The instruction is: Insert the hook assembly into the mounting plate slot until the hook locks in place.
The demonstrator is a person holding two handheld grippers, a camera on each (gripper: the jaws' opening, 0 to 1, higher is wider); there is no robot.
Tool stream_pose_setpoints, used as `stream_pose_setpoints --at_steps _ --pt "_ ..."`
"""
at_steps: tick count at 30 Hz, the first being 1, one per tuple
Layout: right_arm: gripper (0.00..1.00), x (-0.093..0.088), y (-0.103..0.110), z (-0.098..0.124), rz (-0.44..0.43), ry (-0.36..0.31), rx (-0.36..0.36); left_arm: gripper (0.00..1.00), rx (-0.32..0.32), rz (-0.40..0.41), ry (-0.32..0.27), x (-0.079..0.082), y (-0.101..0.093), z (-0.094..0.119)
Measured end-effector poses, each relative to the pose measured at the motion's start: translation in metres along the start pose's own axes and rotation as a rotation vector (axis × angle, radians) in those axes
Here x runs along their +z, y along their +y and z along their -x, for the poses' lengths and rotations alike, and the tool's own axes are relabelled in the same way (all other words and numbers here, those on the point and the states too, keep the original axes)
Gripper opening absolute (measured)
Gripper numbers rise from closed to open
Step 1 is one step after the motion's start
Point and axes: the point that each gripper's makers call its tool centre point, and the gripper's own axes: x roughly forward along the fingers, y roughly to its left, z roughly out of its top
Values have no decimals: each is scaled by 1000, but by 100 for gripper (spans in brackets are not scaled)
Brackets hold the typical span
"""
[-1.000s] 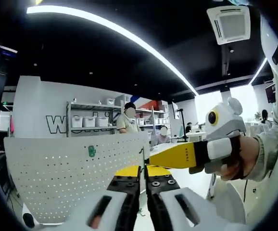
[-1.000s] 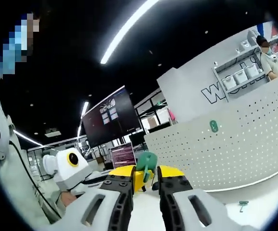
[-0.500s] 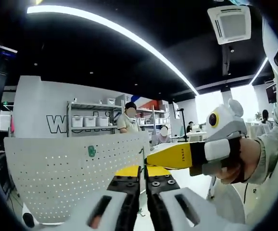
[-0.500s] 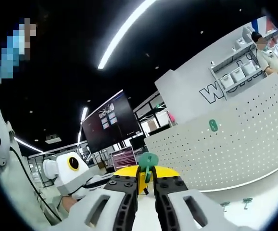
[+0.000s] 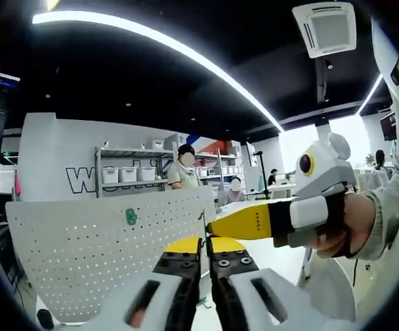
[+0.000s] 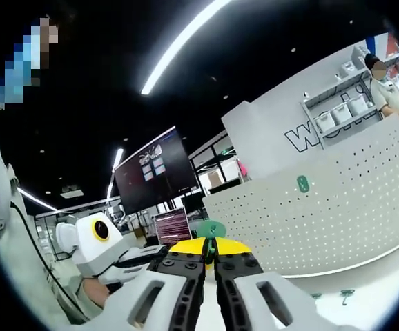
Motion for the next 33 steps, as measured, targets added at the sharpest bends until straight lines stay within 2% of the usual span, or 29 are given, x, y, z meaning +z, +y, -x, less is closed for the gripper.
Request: stream_pose_setpoints --at_steps 8,33 --pt "2 1 3 0 27 0 2 3 1 6 -10 2 -1 1" --pt "1 0 -5 -2 27 1 -5 5 -1 1 16 -4 -5 -1"
